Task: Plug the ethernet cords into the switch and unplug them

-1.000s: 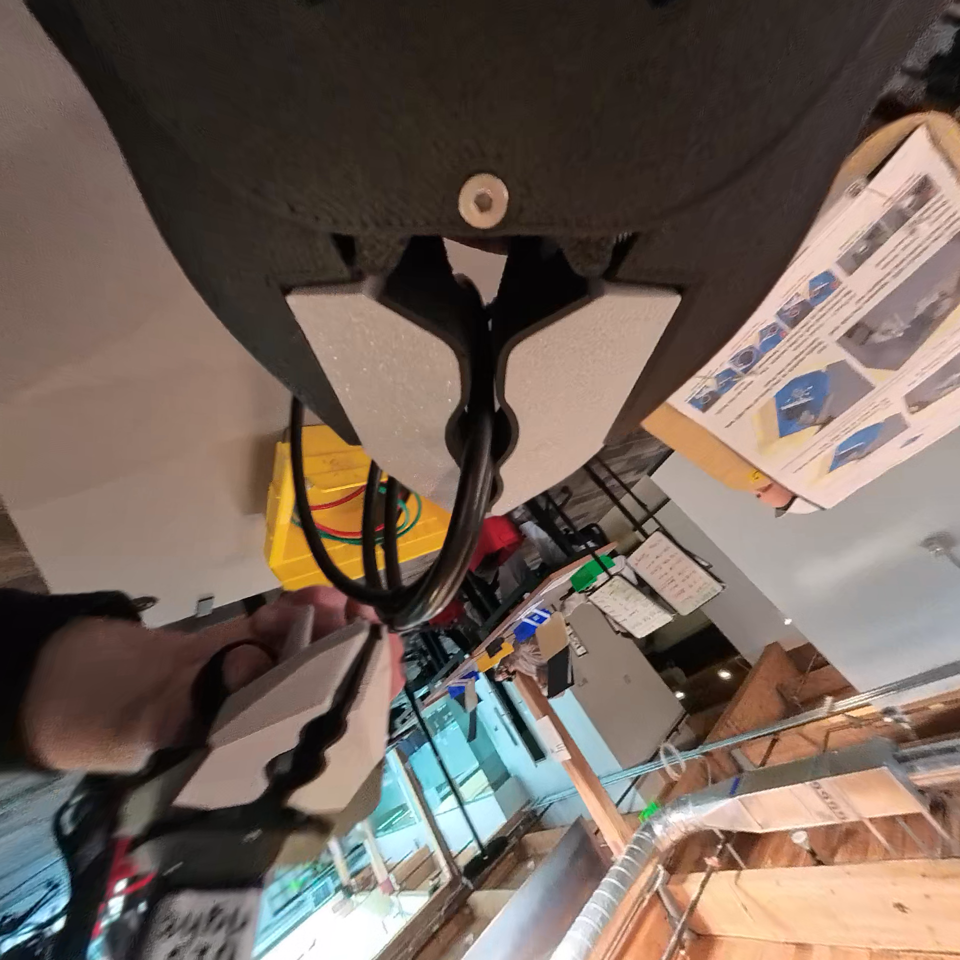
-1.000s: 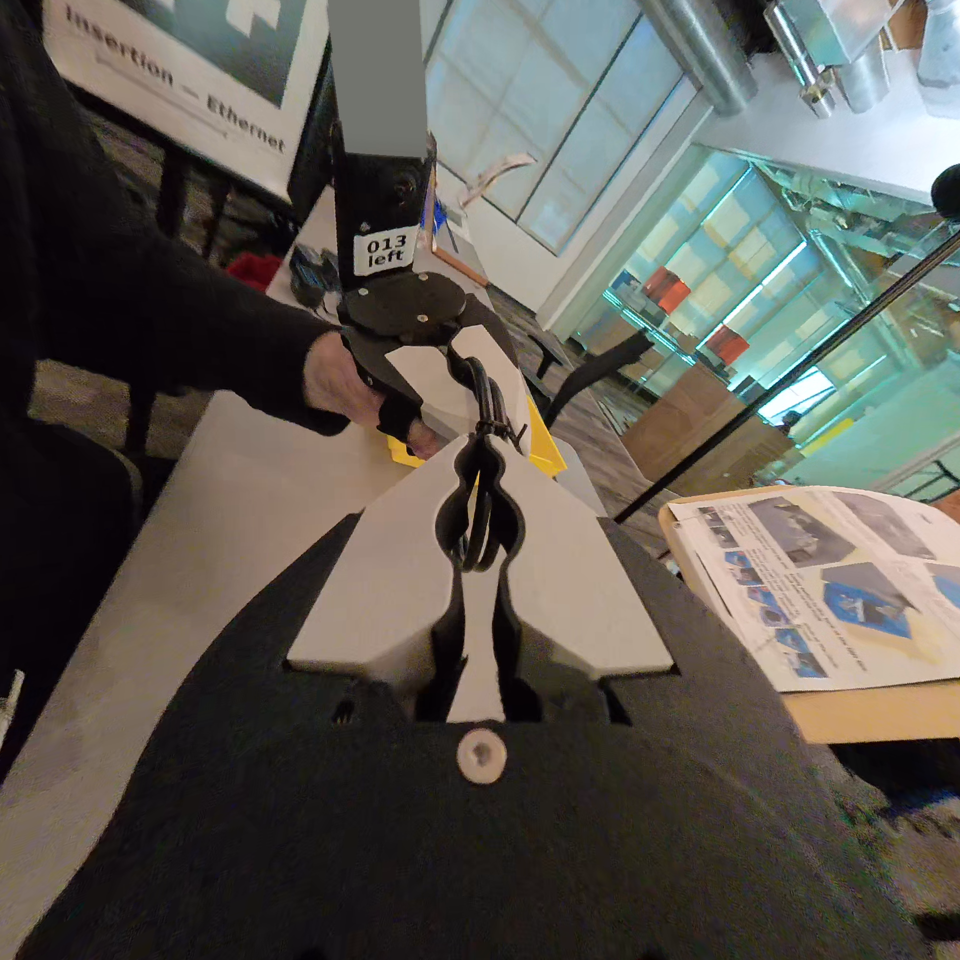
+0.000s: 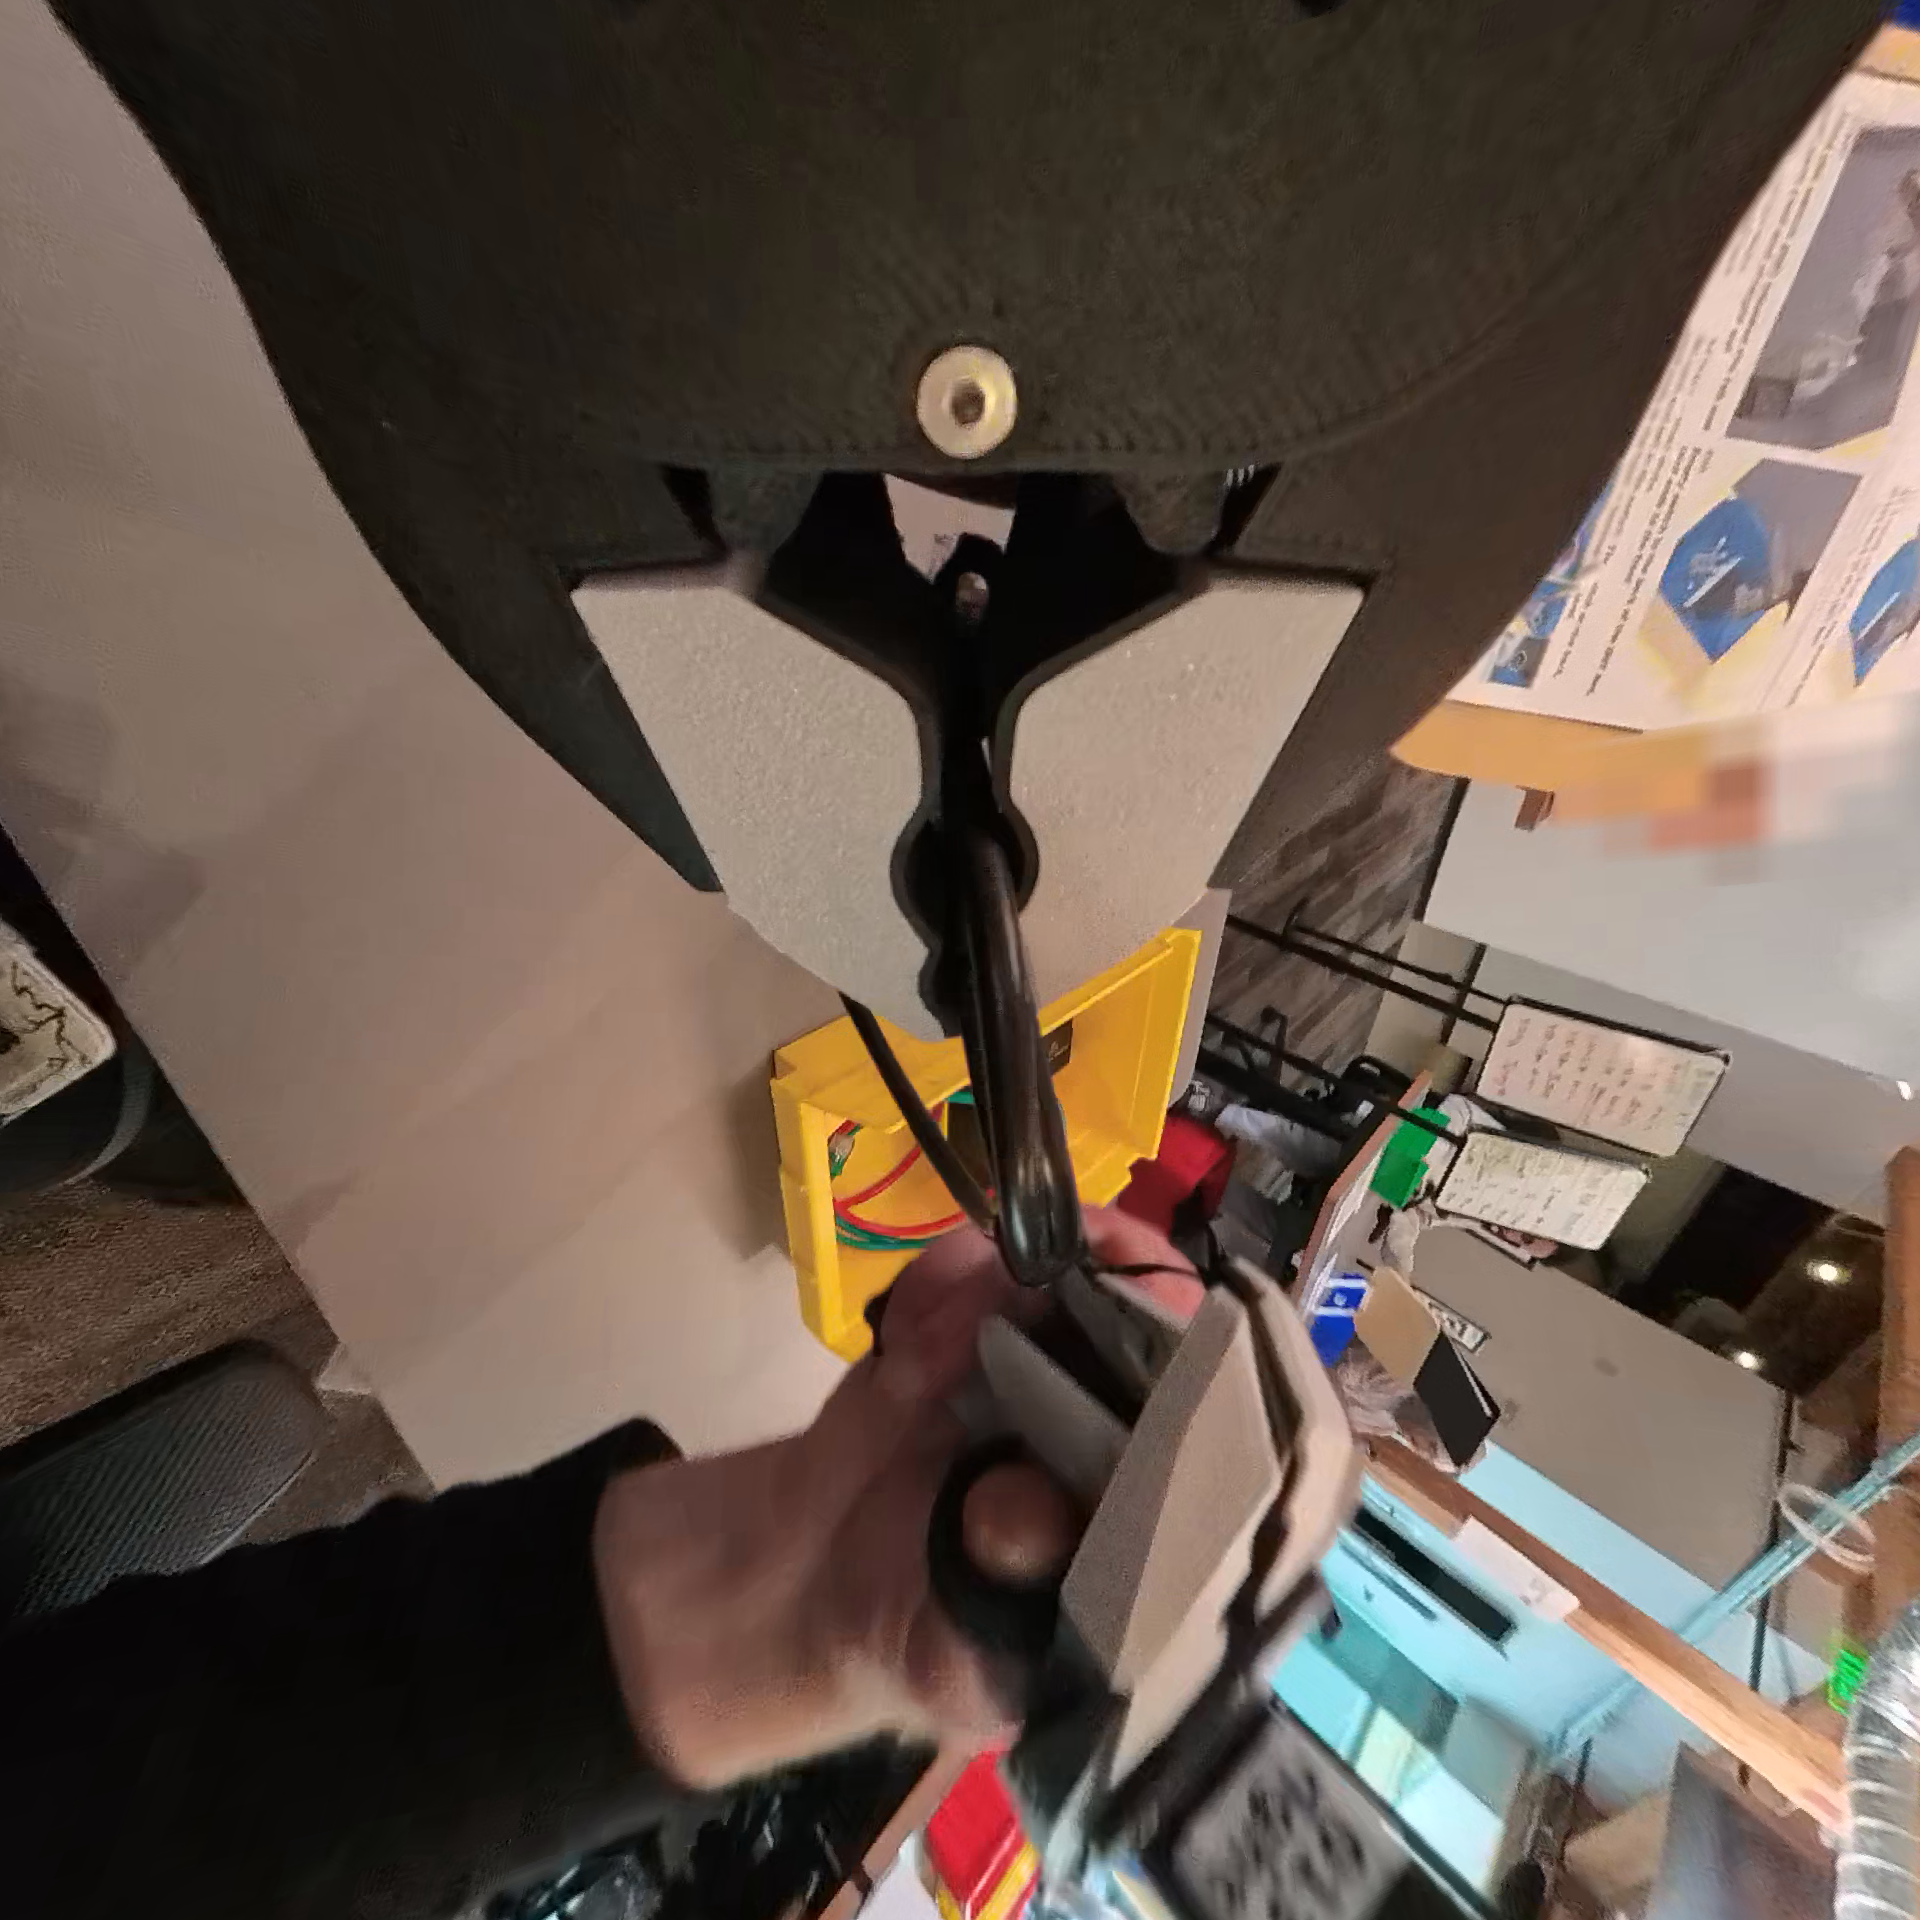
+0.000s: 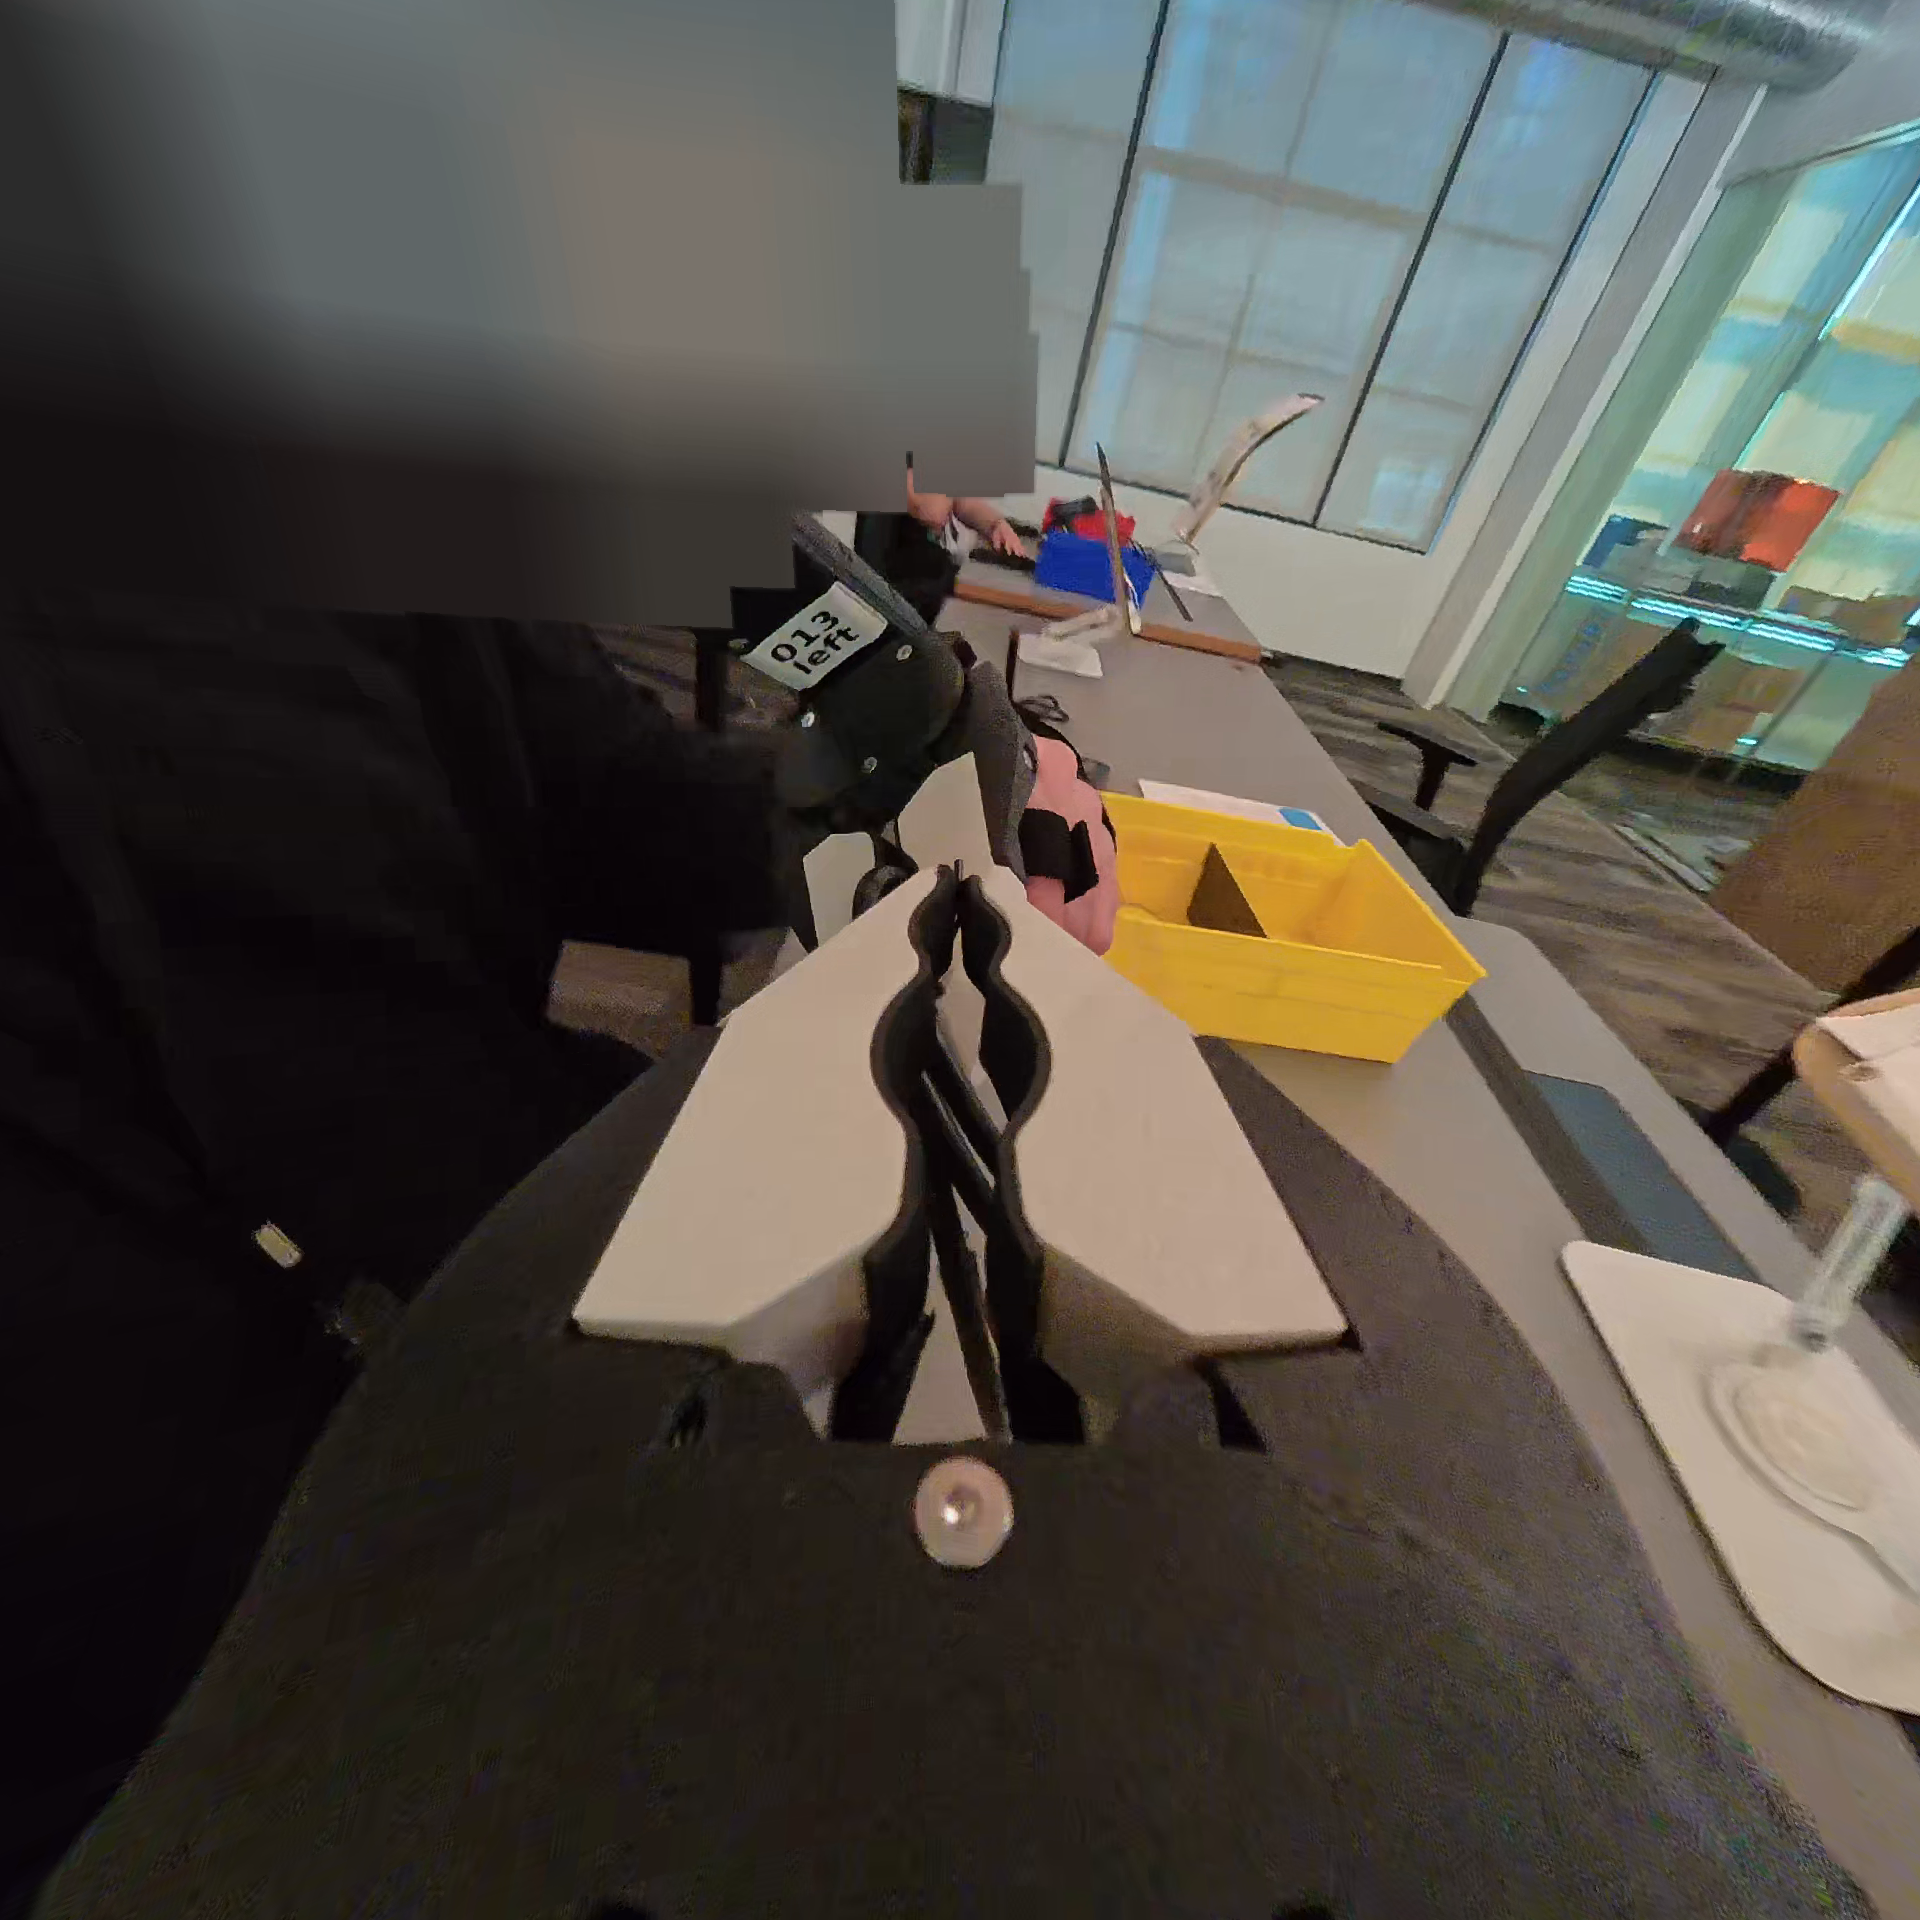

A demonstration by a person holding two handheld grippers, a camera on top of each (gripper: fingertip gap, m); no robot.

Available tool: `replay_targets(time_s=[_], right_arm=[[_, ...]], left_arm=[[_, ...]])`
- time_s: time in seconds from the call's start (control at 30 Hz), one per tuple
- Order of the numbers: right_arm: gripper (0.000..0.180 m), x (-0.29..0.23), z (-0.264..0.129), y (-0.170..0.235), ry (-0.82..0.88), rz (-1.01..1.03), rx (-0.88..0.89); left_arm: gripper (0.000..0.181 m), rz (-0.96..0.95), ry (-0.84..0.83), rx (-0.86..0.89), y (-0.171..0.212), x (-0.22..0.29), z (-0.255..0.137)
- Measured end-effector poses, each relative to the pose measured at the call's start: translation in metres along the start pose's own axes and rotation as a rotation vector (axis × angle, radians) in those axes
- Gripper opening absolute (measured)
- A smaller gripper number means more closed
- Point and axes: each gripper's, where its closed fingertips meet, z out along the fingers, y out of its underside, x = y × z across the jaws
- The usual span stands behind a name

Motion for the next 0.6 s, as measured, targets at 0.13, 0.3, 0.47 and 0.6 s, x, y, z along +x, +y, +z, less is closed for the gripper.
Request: replay_targets(time_s=[0.13,0.3,0.47,0.6], right_arm=[[0.0,-0.007,0.0,0.009,0.089,-0.203,-0.219],[0.0,-0.023,-0.005,0.019,0.057,-0.327,-0.354],[0.0,-0.025,-0.014,0.037,0.052,-0.359,-0.482],[0.0,-0.022,-0.022,0.043,0.051,-0.336,-0.499]], left_arm=[[0.0,-0.073,-0.016,-0.012,0.008,-0.003,0.007],[0.0,-0.184,-0.038,0.035,0.007,-0.013,0.006],[0.0,-0.284,-0.048,0.098,0.003,-0.02,0.003],[0.0,-0.335,-0.019,0.163,-0.003,-0.019,0.001]])
